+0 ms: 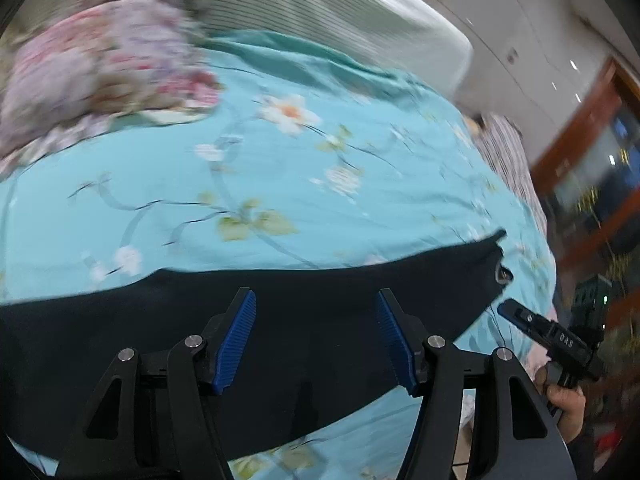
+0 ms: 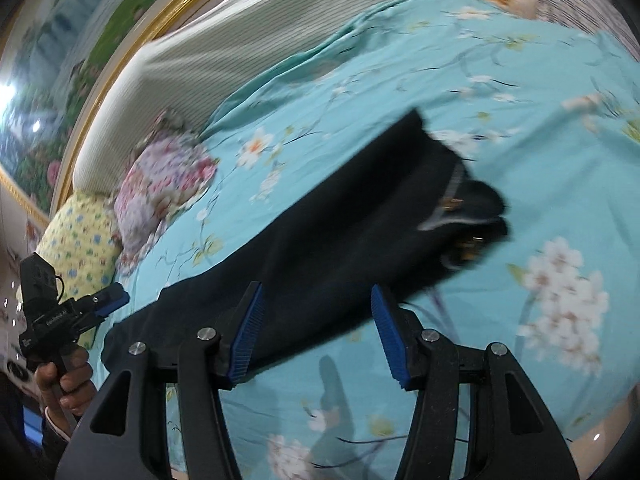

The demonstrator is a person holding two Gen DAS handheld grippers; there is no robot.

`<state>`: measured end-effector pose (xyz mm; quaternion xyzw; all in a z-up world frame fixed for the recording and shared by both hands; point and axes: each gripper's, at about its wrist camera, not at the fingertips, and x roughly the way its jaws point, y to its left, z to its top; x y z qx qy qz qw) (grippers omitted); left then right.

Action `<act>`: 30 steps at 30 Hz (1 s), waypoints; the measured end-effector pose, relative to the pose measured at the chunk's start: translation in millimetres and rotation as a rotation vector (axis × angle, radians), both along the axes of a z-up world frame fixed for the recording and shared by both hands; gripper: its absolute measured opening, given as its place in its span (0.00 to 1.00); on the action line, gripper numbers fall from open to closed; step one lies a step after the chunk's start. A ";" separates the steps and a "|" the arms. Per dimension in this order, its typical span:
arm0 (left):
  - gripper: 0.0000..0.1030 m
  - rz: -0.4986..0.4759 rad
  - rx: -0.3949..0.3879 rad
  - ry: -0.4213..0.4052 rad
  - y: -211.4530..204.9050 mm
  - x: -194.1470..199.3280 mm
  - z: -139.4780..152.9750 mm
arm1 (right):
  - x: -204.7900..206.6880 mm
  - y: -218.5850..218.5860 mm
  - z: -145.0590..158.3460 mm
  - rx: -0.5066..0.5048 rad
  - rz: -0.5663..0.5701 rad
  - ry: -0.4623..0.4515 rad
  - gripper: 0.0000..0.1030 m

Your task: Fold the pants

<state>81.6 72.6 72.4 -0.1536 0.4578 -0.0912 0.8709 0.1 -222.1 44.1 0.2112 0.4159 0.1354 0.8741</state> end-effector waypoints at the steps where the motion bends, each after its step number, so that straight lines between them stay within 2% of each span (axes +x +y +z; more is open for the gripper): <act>1: 0.61 -0.024 0.008 0.006 -9.9 6.6 -0.4 | -0.1 -5.4 -1.6 0.004 -0.011 0.006 0.55; 11: 0.65 -0.223 0.029 0.047 -84.6 61.8 -8.6 | 10.4 -42.3 -22.8 0.060 -0.127 0.061 0.55; 19: 0.66 -0.372 0.044 0.106 -142.2 101.9 -29.1 | 26.3 -51.6 -28.6 0.141 -0.186 0.043 0.55; 20: 0.66 -0.387 0.043 0.111 -148.1 105.5 -31.1 | 27.1 -51.9 -28.5 0.149 -0.187 0.038 0.53; 21: 0.66 -0.406 0.043 0.116 -154.8 110.1 -33.2 | 28.0 -52.7 -28.8 0.152 -0.190 0.035 0.42; 22: 0.66 -0.428 0.042 0.122 -162.0 115.2 -35.3 | 28.3 -53.7 -29.4 0.149 -0.194 0.035 0.35; 23: 0.66 -0.446 0.042 0.129 -169.2 120.6 -37.2 | 28.1 -57.3 -31.3 0.149 -0.205 0.037 0.20; 24: 0.66 -0.458 0.045 0.135 -175.2 124.8 -38.7 | 27.8 -60.2 -32.2 0.154 -0.214 0.038 0.13; 26: 0.66 -0.493 0.041 0.150 -189.6 134.5 -43.5 | 24.5 -69.8 -35.8 0.204 -0.220 0.035 0.11; 30: 0.66 -0.578 0.028 0.196 -220.3 156.2 -57.9 | 15.9 -79.5 -34.6 0.236 -0.218 0.007 0.10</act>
